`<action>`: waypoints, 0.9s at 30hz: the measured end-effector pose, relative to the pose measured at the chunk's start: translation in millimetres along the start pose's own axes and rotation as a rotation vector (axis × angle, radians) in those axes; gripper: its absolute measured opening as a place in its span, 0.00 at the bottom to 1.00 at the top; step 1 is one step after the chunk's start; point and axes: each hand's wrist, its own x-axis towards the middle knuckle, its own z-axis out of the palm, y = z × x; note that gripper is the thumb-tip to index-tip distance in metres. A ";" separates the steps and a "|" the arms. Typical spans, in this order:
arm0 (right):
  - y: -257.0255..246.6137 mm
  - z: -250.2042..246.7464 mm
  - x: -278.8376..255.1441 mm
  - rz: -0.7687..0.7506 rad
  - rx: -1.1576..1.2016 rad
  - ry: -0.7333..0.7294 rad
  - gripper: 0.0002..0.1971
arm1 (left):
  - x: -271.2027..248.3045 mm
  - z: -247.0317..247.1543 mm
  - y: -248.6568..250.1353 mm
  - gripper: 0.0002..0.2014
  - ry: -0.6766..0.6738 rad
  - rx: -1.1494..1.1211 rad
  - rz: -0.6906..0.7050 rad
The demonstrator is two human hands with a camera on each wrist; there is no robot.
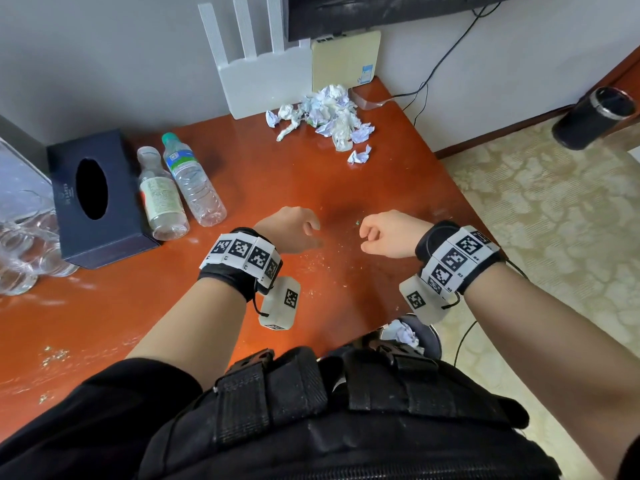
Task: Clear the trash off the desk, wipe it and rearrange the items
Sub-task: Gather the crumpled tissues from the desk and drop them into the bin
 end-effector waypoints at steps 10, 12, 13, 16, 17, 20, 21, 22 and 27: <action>41.5 -66.4 68.7 -0.069 -0.059 -0.055 0.14 | 72.9 -39.7 21.2 0.18 0.047 -0.028 -0.069; 45.5 -77.4 82.4 -0.080 -0.070 -0.069 0.15 | 84.6 -47.7 20.6 0.17 0.061 -0.048 -0.086; 47.1 -82.7 89.6 -0.084 -0.073 -0.074 0.15 | 90.6 -51.4 19.9 0.17 0.067 -0.059 -0.095; 50.0 -98.2 111.8 -0.102 -0.087 -0.077 0.15 | 109.5 -61.7 17.8 0.16 0.096 -0.083 -0.109; 51.0 -102.8 119.3 -0.106 -0.090 -0.069 0.15 | 116.0 -64.5 16.9 0.16 0.115 -0.095 -0.111; 54.5 -113.2 141.7 -0.124 -0.082 0.008 0.16 | 136.5 -71.4 15.1 0.15 0.193 -0.131 -0.114; 56.1 -115.7 148.8 -0.130 -0.081 0.042 0.16 | 144.2 -73.0 14.6 0.15 0.220 -0.143 -0.116; 57.3 -117.8 154.9 -0.136 -0.084 0.074 0.16 | 151.8 -73.9 14.3 0.15 0.248 -0.153 -0.117; 68.2 -120.0 184.4 -0.133 -0.078 0.197 0.27 | 190.9 -75.2 11.3 0.18 0.330 -0.129 -0.111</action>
